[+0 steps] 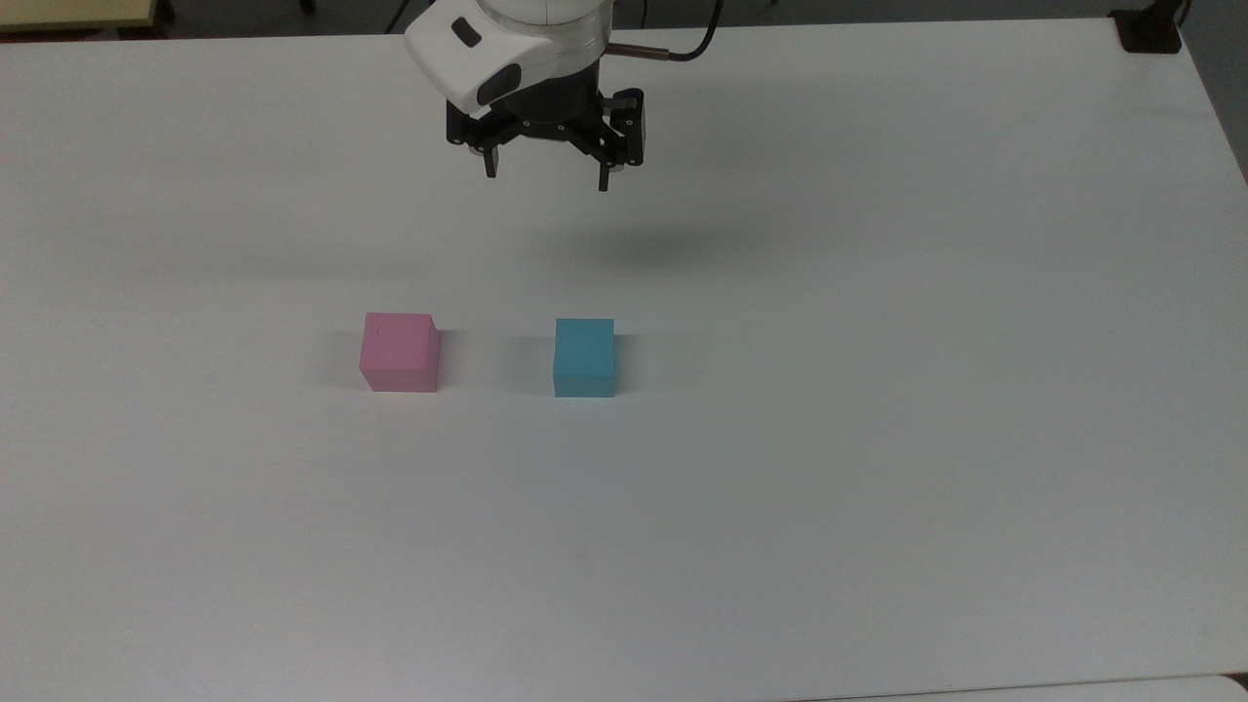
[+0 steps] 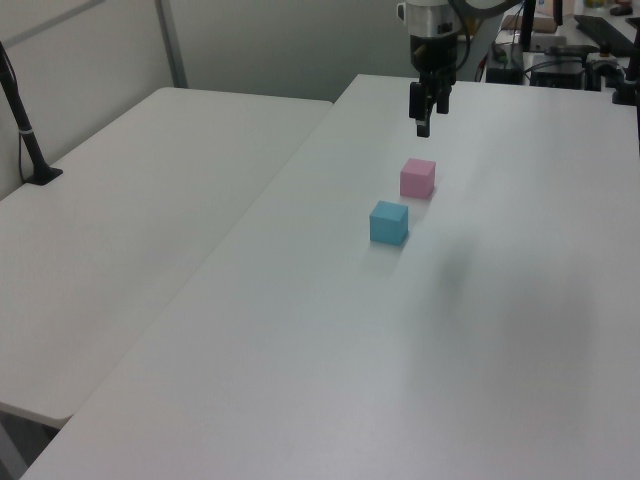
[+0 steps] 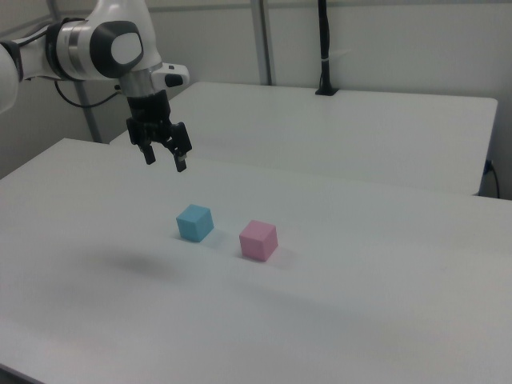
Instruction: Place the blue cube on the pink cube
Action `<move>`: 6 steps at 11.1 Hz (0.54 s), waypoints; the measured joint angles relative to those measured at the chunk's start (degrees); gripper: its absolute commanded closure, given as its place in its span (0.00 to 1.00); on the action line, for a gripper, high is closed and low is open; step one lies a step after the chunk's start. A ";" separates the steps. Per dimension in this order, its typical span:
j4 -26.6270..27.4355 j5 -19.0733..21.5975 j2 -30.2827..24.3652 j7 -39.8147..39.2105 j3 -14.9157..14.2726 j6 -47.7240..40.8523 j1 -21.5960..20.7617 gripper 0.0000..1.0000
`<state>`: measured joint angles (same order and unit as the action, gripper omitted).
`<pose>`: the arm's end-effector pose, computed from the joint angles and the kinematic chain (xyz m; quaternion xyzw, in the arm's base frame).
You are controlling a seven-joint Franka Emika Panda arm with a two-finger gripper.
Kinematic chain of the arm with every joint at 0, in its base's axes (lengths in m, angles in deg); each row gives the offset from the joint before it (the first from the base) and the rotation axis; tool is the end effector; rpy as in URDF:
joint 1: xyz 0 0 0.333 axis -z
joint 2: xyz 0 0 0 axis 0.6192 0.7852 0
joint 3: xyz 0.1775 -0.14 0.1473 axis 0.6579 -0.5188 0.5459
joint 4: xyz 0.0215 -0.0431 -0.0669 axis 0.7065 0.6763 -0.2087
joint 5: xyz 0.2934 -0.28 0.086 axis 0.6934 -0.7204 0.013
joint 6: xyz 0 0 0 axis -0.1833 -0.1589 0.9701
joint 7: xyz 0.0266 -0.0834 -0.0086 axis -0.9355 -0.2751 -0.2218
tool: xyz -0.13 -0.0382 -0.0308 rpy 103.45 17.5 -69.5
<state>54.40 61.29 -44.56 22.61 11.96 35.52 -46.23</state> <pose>0.6347 0.0571 0.4495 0.9988 -0.0388 -0.0079 0.0287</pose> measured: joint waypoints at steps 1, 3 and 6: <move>-0.02 0.13 0.00 -0.08 0.00 0.00 0.21 0.00; -0.05 0.41 0.00 -0.56 -0.01 0.00 0.35 0.00; -0.07 0.49 0.00 -0.86 -0.06 0.00 0.42 0.00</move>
<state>54.33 61.77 -44.56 21.75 11.90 35.53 -45.81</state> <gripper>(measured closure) 0.000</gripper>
